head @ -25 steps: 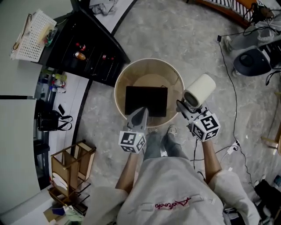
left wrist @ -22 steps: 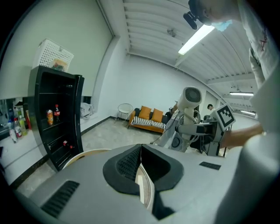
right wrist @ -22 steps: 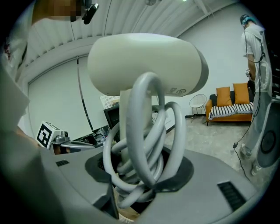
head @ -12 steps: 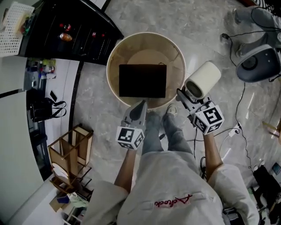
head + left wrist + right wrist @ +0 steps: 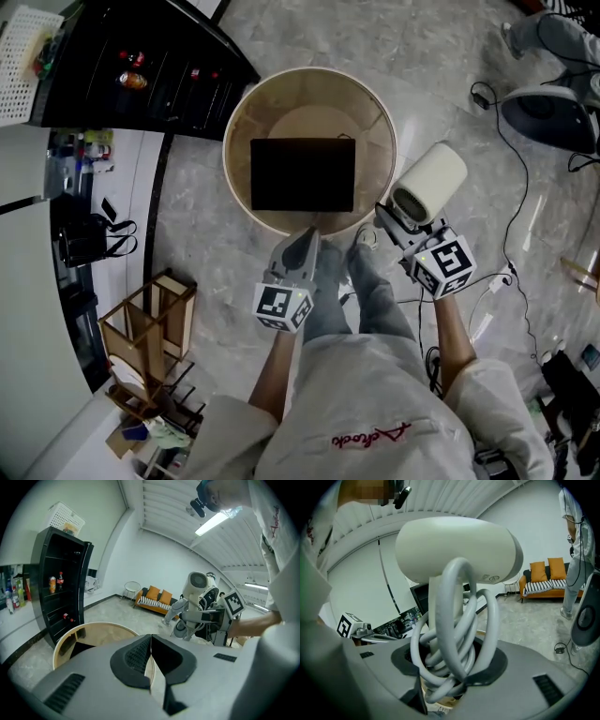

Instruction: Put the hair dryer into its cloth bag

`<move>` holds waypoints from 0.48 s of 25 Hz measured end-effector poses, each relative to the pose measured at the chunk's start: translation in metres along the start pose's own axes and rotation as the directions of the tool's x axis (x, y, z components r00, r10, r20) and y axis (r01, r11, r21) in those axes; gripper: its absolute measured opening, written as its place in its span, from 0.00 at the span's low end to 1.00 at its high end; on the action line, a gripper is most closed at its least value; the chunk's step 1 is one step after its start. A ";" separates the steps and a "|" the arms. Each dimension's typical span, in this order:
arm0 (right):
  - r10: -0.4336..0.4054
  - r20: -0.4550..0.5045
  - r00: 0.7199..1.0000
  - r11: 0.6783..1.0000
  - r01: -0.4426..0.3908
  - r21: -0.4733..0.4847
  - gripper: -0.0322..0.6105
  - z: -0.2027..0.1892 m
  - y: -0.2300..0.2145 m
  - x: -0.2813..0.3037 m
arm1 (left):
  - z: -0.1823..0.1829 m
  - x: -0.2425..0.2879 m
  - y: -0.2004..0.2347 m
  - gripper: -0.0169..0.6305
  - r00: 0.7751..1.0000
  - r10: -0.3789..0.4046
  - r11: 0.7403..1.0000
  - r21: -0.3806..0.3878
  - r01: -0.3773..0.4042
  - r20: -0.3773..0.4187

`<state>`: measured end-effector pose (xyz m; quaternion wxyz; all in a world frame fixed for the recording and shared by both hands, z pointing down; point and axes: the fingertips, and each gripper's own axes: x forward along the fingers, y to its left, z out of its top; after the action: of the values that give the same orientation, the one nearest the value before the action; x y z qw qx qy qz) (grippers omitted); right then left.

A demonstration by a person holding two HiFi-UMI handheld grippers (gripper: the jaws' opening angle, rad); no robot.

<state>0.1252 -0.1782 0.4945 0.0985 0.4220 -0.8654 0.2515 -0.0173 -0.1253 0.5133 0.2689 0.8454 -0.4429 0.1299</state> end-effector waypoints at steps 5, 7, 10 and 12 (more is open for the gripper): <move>0.000 -0.028 1.000 1.000 0.000 0.009 0.42 -0.030 -0.004 0.011 | -0.029 0.018 0.013 0.07 0.999 -0.019 1.000 0.002 0.019 -0.033; 0.005 -0.044 0.999 1.000 -0.005 0.017 0.42 -0.047 -0.005 0.018 | -0.045 0.027 0.019 0.07 0.998 -0.033 0.999 0.005 0.033 -0.046; 0.017 -0.063 0.998 0.999 -0.015 0.035 0.42 -0.074 -0.010 0.027 | -0.071 0.048 0.031 0.07 0.996 -0.037 0.999 0.008 0.037 -0.076; 0.023 -0.078 0.997 0.999 -0.019 0.049 0.42 -0.094 -0.016 0.032 | -0.088 0.065 0.037 0.07 0.995 -0.037 0.999 0.006 0.038 -0.092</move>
<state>0.1144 -0.1592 0.5928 0.1196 0.4051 -0.8589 0.2897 -0.0091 -0.1367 0.6281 0.2883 0.8477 -0.4135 0.1653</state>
